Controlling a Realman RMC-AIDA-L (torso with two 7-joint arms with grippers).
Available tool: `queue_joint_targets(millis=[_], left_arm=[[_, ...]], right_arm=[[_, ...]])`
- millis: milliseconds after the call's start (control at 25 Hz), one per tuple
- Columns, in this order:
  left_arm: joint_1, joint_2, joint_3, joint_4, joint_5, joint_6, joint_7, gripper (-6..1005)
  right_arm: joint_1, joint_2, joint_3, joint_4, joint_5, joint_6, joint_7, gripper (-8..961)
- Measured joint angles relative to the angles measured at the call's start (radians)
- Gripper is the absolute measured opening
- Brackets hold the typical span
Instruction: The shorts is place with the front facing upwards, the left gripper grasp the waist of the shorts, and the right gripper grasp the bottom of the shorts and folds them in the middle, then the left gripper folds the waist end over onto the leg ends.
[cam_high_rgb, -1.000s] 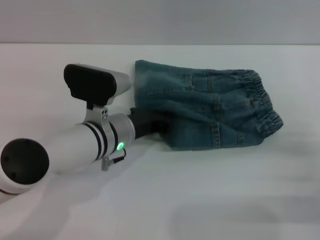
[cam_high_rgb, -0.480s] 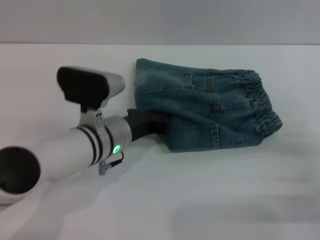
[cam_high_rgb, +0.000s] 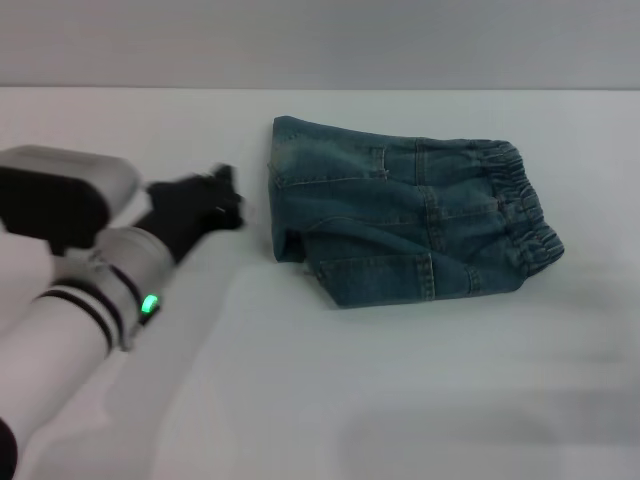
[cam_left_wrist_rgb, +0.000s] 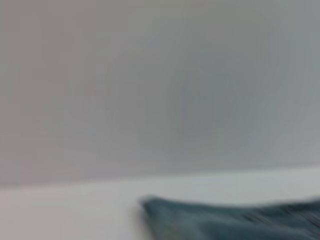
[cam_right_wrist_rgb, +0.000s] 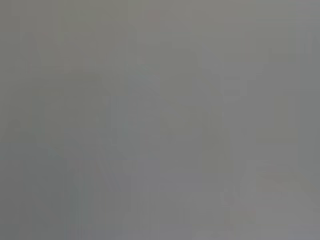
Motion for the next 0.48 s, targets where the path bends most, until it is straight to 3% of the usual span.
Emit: queue_joint_targets(millis=[280,480], left_arm=[[0.019,0.004,0.047,0.057,0.086,0.293,-0.028,41],[-0.045,-0.002,0.169,0.246,0.182,0.635,-0.165,45]], right_arm=[[0.011,0.002,0.035,-0.056,0.005,-0.096,-0.026,41],[0.02,0.002,0.051,-0.077,0.009,-0.147,-0.055,46]])
